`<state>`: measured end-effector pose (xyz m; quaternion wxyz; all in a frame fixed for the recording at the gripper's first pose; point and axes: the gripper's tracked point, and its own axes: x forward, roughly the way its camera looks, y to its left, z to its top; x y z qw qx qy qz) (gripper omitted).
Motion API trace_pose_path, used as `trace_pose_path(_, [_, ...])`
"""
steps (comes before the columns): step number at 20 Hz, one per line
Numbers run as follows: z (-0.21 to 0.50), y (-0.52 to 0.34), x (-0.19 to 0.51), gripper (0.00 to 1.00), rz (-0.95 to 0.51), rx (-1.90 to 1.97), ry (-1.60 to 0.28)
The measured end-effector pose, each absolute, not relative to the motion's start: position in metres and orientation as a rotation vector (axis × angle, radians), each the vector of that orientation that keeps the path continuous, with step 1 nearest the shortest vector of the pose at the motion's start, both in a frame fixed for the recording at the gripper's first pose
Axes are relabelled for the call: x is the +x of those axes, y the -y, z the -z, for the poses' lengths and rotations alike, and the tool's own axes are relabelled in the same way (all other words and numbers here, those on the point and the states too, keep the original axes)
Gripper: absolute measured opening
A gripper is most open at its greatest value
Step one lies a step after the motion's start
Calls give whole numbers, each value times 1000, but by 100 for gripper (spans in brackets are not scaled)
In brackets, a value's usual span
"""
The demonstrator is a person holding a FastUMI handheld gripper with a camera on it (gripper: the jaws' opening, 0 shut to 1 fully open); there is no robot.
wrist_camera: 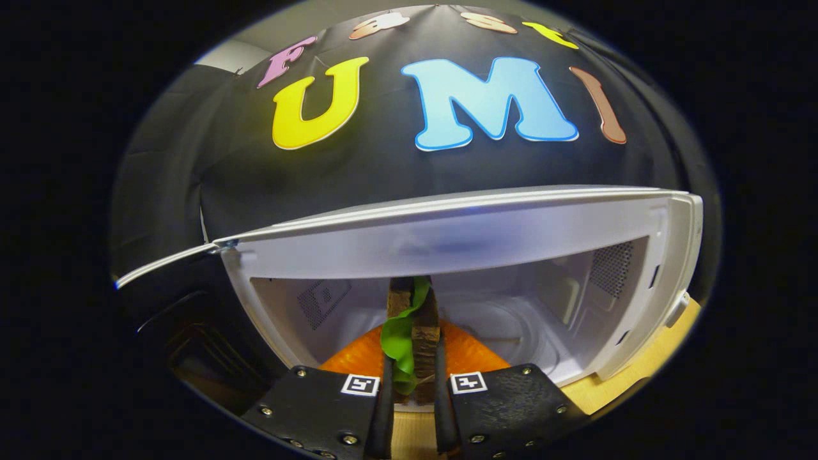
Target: Open the microwave, put the food inside, and close the microwave door.
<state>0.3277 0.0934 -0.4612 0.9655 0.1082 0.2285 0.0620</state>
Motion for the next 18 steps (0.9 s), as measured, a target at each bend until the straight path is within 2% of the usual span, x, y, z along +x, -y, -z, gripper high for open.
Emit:
trace_pose_path(3, [464, -99, 344, 26, -139, 195, -450])
trace_pose_path(5, [463, -93, 353, 32, -118, 177, -415])
trace_pose_path(6, [465, -82, 356, 42, -80, 135, -409])
trace_pose_path(7, [469, -69, 359, 46, -37, 86, -403])
trace_pose_path(8, [474, -55, 362, 61, -1, 42, -402])
trace_pose_path(10, [479, -34, 363, 77, 45, 4, -415])
trace_pose_path(12, [480, -23, 359, 82, 51, 0, -439])
trace_pose_path(18, [451, -38, 329, 82, -90, 39, -457])
